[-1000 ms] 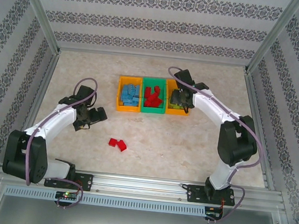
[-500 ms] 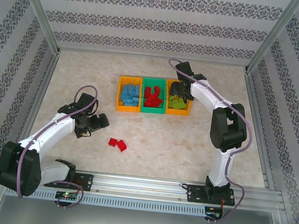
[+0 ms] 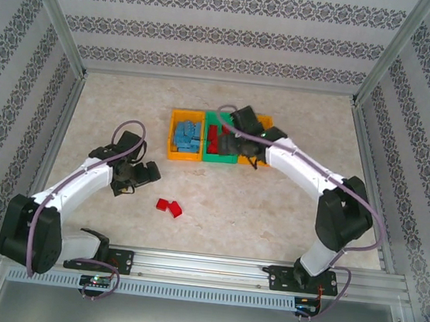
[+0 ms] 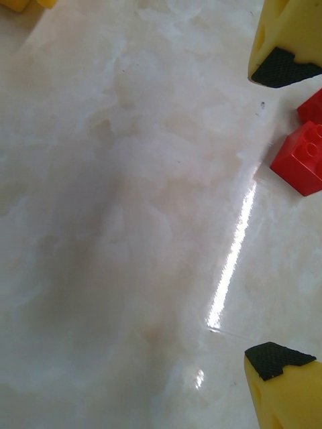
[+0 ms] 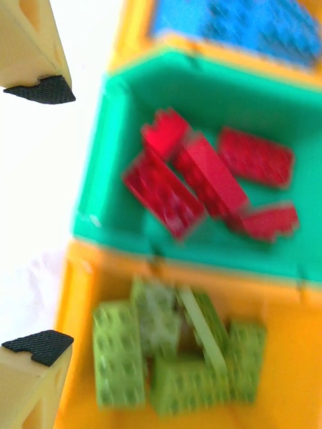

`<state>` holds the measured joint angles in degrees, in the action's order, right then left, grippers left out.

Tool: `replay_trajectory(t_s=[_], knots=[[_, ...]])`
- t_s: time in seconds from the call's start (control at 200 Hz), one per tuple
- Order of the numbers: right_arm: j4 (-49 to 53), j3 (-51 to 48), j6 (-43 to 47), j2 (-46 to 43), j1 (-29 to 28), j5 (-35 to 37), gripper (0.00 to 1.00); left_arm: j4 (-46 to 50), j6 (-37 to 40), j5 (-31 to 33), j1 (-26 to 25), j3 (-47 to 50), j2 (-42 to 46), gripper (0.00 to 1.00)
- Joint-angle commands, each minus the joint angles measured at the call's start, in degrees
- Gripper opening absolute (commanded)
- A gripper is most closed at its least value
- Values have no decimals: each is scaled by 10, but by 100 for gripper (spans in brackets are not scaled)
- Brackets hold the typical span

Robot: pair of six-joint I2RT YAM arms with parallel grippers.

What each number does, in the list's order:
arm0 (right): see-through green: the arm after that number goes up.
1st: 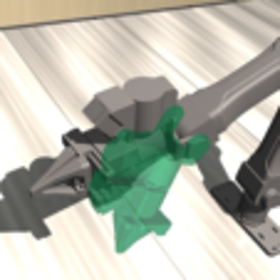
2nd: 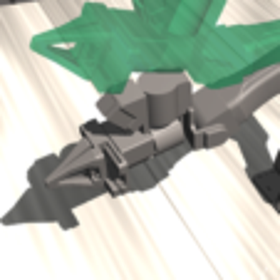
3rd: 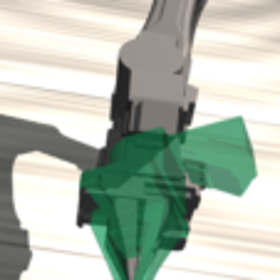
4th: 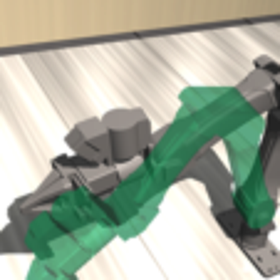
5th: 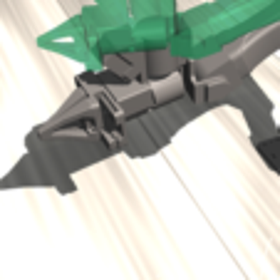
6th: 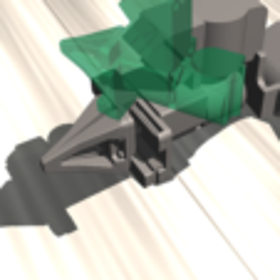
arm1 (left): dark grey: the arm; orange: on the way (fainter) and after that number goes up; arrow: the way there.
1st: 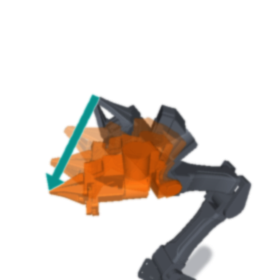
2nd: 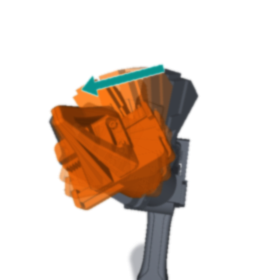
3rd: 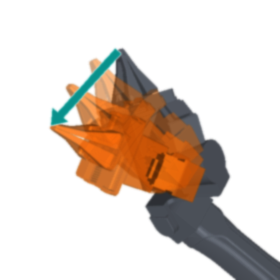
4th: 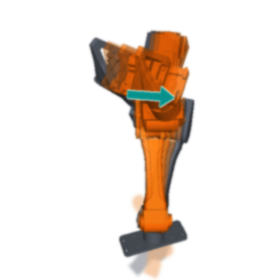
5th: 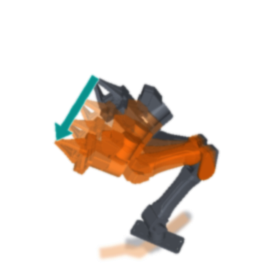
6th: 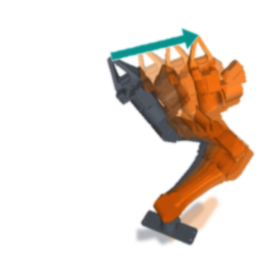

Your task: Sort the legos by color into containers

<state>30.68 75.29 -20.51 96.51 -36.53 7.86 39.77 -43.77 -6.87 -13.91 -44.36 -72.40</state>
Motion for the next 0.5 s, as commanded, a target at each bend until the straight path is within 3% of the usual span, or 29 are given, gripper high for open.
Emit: replay_trajectory(t_s=[0.0,0.26,0.495], knots=[[-20,-50,0,-19,-71,-24,89,-6,5,11,-3,-29,-37,99],[-26,-42,-63,50,-239,-42,87,-12,16,13,9,-51,-87,99],[-10,5,-62,127,-287,-46,86,-16,25,9,29,-37,-79,99]])
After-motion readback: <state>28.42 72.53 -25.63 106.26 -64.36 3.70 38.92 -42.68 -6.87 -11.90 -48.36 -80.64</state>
